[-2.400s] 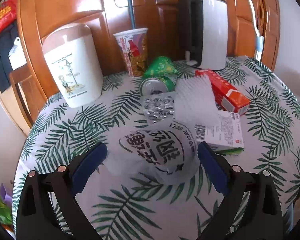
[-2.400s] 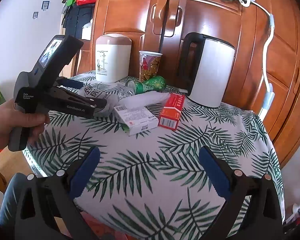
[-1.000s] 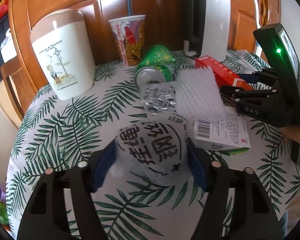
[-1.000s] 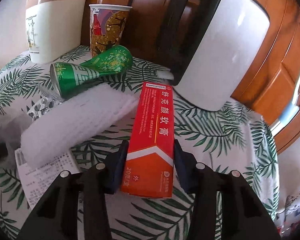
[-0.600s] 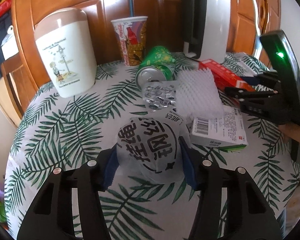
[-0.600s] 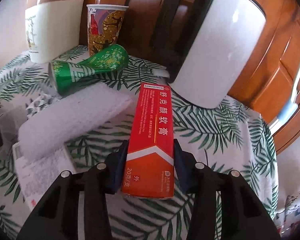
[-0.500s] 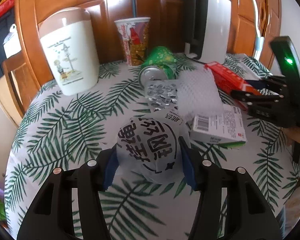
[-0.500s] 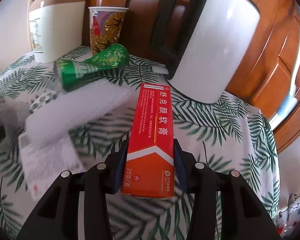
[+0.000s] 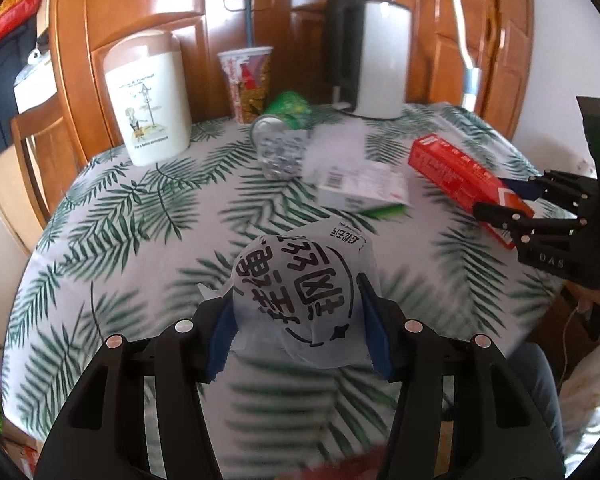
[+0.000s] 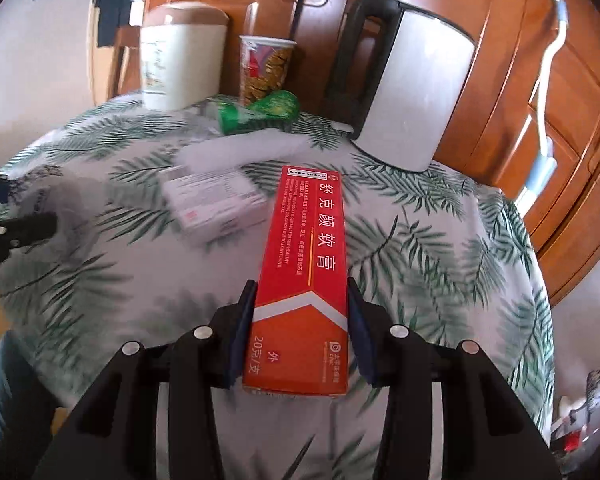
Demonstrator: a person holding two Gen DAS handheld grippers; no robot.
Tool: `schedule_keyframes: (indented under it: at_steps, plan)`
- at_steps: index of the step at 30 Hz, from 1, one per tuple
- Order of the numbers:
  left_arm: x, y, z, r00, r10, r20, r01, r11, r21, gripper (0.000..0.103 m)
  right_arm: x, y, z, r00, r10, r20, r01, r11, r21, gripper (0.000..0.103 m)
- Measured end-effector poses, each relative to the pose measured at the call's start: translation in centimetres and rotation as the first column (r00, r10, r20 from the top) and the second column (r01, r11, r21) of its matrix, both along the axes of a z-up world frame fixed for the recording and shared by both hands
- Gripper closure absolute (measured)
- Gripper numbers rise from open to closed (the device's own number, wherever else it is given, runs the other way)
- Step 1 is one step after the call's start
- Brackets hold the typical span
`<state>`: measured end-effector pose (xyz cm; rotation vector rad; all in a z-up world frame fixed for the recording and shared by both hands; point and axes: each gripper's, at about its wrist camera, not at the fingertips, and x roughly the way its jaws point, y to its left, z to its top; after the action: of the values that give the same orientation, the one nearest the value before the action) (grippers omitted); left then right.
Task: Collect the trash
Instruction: 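Carry the white bag and red box down to the pink bin while both grippers open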
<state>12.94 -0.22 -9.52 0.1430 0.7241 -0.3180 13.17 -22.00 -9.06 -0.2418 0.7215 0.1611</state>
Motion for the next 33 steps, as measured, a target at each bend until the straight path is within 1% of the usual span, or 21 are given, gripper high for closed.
schedule_keyframes:
  at_steps: [2,7,12,15,18,20,23,26,29,32,33]
  plan:
    - [-1.7,-0.3,0.2,1.000,-0.013,0.006,0.013,1.000,-0.002,0.049,-2.6,0.1,0.3,1.000,0.018,0.016,-0.018,0.999,0.032,0.061]
    - [-6.5,-0.7,0.4,0.999,-0.046,0.016,0.046,0.999,-0.008,0.049,-8.4,0.7,0.6,0.997,0.056,0.046,-0.059,0.996,0.073,0.061]
    - [-10.9,-0.8,0.0,0.998,-0.068,0.011,0.068,0.998,-0.014,0.049,-13.3,1.7,0.4,0.994,0.087,0.063,-0.093,0.991,0.097,0.061]
    - [-13.6,-0.9,-0.7,0.997,-0.081,-0.002,0.081,0.997,-0.014,0.049,-16.5,2.6,-0.3,0.991,0.118,0.059,-0.124,0.986,0.116,0.061]
    - [-16.0,-1.2,-2.1,0.996,-0.091,-0.027,0.091,0.996,0.004,0.049,-18.4,3.2,-1.3,0.989,0.140,0.044,-0.145,0.982,0.118,0.061]
    - [-16.8,-1.3,-3.2,0.995,-0.092,-0.047,0.093,0.996,0.010,0.049,-19.5,3.6,-2.5,0.988,0.155,0.023,-0.157,0.979,0.130,0.061]
    - [-17.8,-1.2,-5.8,0.991,-0.087,-0.103,0.089,0.996,0.011,0.049,-20.4,4.2,-4.4,0.985,0.174,-0.021,-0.169,0.975,0.143,0.060]
    - [-17.8,-1.0,-9.3,0.982,-0.078,-0.175,0.083,0.996,0.017,0.049,-20.8,4.6,-6.9,0.980,0.187,-0.070,-0.176,0.973,0.147,0.060]
    - [-17.3,-0.9,-14.0,0.960,-0.071,-0.270,0.082,0.996,0.033,0.049,-20.8,4.9,-9.7,0.972,0.197,-0.125,-0.178,0.973,0.149,0.060]
    - [-16.7,-0.8,-18.0,0.936,-0.061,-0.346,0.083,0.995,0.049,0.049,-20.3,5.1,-12.8,0.961,0.197,-0.195,-0.169,0.973,0.155,0.060]
    - [-16.6,-0.8,-18.9,0.930,-0.057,-0.362,0.082,0.995,0.054,0.049,-20.1,5.2,-13.7,0.956,0.198,-0.215,-0.167,0.974,0.154,0.060]
